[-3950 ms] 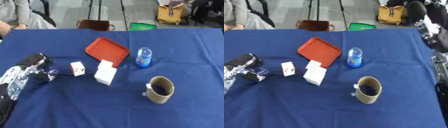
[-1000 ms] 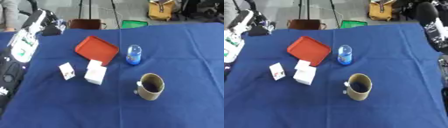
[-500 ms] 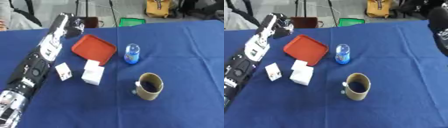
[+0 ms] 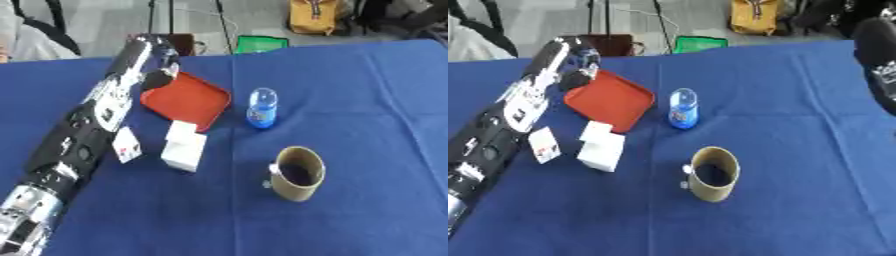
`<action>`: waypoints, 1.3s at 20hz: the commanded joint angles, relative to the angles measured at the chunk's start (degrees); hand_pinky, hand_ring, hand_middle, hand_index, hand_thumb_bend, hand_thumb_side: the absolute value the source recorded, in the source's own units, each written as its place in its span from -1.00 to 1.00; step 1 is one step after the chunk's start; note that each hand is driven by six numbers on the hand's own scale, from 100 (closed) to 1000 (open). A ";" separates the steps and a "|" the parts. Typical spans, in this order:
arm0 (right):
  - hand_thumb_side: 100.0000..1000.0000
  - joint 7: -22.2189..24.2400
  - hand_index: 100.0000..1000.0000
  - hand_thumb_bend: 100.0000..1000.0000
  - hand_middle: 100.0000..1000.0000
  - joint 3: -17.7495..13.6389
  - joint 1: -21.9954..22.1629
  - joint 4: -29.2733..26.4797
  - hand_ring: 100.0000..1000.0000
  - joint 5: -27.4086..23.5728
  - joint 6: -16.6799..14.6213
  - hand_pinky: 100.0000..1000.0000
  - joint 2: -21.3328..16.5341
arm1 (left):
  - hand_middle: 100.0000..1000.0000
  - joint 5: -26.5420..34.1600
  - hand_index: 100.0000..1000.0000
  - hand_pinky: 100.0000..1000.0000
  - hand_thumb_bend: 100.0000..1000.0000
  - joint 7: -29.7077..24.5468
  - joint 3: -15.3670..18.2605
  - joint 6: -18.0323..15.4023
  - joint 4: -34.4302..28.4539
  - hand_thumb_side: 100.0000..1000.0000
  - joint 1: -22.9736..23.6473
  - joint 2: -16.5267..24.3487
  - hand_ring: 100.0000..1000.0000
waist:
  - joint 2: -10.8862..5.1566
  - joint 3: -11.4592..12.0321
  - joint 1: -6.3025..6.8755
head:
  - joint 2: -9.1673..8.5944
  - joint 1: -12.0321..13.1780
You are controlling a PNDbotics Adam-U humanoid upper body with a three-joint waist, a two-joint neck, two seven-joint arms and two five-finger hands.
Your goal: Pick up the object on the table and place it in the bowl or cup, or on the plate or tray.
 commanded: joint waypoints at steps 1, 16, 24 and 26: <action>-0.05 0.14 0.54 -0.66 0.35 -0.37 -0.65 -1.08 0.29 -0.34 -0.14 0.46 -0.34 | 0.66 -5.95 0.83 0.45 -0.56 -2.30 -0.12 -0.70 -0.01 0.22 -0.69 -0.08 0.69 | -0.71 -0.05 -0.32 | -0.30 -0.19; -0.04 -0.27 0.54 -0.66 0.35 -0.90 -0.09 -0.73 0.29 -0.15 -0.27 0.46 -0.57 | 0.49 21.77 0.73 0.14 -0.20 -4.24 3.37 5.37 -22.72 0.44 3.12 5.05 0.48 | -1.34 2.12 -0.66 | -0.32 -1.57; -0.04 -0.74 0.54 -0.66 0.35 -1.21 0.02 -0.34 0.29 0.09 -0.48 0.46 -1.25 | 0.49 46.40 0.71 0.15 -0.02 -5.01 8.72 6.34 -56.37 0.13 14.49 14.85 0.48 | -1.90 4.20 -0.67 | 0.26 -2.99; -0.04 -0.74 0.54 -0.66 0.35 -1.22 0.19 -0.24 0.29 0.15 -0.50 0.46 -1.38 | 0.49 48.74 0.71 0.15 -0.03 -5.93 9.73 6.33 -60.21 0.14 18.43 16.22 0.48 | -2.06 4.66 -0.56 | 0.44 -3.20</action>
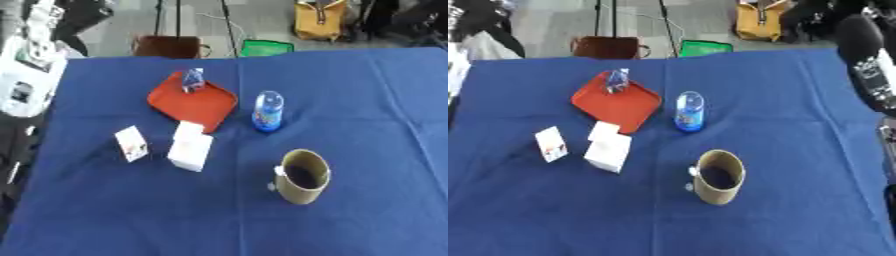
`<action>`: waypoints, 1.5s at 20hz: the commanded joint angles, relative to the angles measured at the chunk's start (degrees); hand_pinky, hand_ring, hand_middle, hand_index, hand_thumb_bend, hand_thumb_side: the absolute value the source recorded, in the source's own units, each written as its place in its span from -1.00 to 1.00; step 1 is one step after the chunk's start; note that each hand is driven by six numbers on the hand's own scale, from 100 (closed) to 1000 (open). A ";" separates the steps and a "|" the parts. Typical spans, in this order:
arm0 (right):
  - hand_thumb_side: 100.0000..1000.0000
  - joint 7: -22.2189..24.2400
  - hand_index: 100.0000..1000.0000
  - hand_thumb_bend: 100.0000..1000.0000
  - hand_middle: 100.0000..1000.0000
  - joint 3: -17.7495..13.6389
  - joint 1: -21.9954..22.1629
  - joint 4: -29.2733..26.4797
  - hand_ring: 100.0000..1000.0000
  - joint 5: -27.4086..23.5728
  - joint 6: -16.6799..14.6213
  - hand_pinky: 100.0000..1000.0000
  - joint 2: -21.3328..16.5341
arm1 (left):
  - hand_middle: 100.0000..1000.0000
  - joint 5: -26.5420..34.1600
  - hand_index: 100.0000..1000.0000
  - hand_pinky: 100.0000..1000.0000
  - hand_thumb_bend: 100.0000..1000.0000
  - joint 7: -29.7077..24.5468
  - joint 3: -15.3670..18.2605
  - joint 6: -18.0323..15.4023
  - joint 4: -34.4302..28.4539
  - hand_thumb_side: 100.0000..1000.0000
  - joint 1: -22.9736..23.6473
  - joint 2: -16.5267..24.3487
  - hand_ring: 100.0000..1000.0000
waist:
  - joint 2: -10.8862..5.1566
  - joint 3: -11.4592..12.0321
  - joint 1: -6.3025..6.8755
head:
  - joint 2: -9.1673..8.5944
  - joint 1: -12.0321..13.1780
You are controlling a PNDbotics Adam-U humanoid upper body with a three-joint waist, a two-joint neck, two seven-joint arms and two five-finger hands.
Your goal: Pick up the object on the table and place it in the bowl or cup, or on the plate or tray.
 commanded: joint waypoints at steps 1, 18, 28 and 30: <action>-0.04 -0.19 0.54 -0.66 0.35 -0.57 -0.37 -0.26 0.29 0.10 -0.04 0.46 -1.64 | 0.50 4.12 0.72 0.15 -0.02 -1.39 2.17 0.10 -7.11 0.13 2.66 3.82 0.48 | -1.15 0.25 0.03 | 0.37 -0.44; -0.05 -0.81 0.54 -0.66 0.35 -1.23 0.57 0.25 0.28 0.72 -0.06 0.46 -2.20 | 0.37 -1.37 0.68 -0.01 -0.10 -11.52 5.50 10.29 -12.02 0.42 21.01 2.84 0.36 | -1.50 2.96 0.45 | 1.00 -1.96; -0.05 -0.96 0.54 -0.66 0.35 -1.41 0.70 0.15 0.28 0.80 -0.04 0.46 -2.22 | 0.30 -2.59 0.64 0.00 -0.11 -13.56 6.16 9.85 -12.50 0.46 21.83 1.48 0.34 | -1.40 2.95 0.50 | 0.55 -2.38; -0.05 -1.01 0.54 -0.66 0.35 -1.44 0.74 0.11 0.28 0.79 -0.04 0.46 -2.28 | 0.30 -2.67 0.64 0.00 -0.11 -13.76 6.15 9.83 -12.41 0.47 21.83 1.35 0.34 | -1.37 2.83 0.53 | 0.55 -2.43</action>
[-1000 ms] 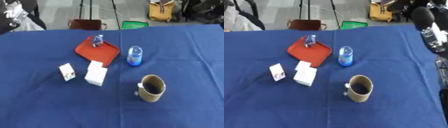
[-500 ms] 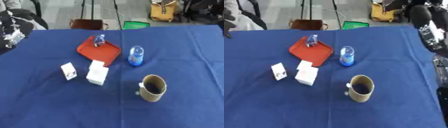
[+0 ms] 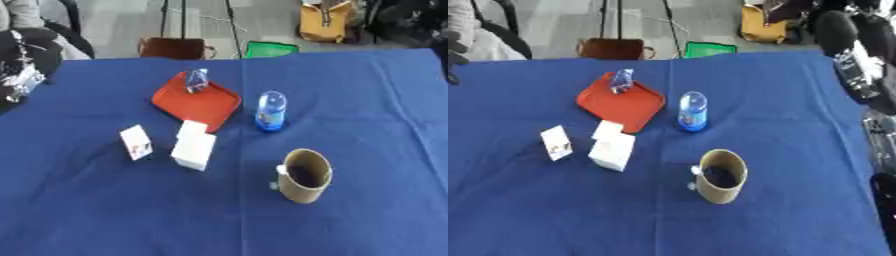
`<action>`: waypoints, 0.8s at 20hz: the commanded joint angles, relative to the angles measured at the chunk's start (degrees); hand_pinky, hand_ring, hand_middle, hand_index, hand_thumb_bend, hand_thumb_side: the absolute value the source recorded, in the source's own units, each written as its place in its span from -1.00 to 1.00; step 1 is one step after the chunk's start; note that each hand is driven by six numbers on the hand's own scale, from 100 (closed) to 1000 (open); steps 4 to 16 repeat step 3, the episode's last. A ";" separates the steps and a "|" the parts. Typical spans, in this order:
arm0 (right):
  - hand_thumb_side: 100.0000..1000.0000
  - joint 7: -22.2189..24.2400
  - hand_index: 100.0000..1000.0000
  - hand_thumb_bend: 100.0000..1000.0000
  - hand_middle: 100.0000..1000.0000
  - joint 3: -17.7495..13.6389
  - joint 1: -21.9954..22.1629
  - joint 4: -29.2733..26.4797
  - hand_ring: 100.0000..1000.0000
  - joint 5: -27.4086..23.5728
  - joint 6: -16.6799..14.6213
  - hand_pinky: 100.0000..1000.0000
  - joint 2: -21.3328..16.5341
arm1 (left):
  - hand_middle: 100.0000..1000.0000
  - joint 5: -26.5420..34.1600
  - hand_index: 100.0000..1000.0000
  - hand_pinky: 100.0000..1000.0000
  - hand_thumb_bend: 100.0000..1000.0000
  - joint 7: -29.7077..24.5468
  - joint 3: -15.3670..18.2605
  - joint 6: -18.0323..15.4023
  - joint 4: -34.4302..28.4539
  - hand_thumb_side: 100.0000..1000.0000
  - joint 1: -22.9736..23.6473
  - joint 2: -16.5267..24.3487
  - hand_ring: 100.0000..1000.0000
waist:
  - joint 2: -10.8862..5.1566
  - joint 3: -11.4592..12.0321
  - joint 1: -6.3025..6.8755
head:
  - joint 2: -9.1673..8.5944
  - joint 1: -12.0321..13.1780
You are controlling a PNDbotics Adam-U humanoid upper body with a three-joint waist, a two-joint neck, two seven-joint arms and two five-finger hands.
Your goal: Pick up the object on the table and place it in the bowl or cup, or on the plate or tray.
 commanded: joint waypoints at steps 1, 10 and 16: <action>-0.05 -0.27 0.54 -0.66 0.35 -0.70 -0.61 -0.58 0.28 0.24 -0.04 0.46 -1.44 | 0.29 -0.28 0.64 0.00 -0.11 -0.48 0.80 -0.16 -0.98 0.47 -0.48 0.81 0.33 | -0.54 -0.10 0.11 | 0.03 -0.22; -0.04 -0.28 0.54 -0.66 0.35 -0.71 -0.47 -0.68 0.28 0.20 -0.07 0.46 -1.47 | 0.28 -0.36 0.64 0.00 -0.12 -0.95 0.68 -0.37 -0.84 0.48 -0.48 0.78 0.33 | -0.56 -0.08 0.10 | 0.14 -0.21; -0.04 -0.28 0.54 -0.66 0.35 -0.71 -0.47 -0.68 0.28 0.20 -0.07 0.46 -1.47 | 0.28 -0.36 0.64 0.00 -0.12 -0.95 0.68 -0.37 -0.84 0.48 -0.48 0.78 0.33 | -0.56 -0.08 0.10 | 0.14 -0.21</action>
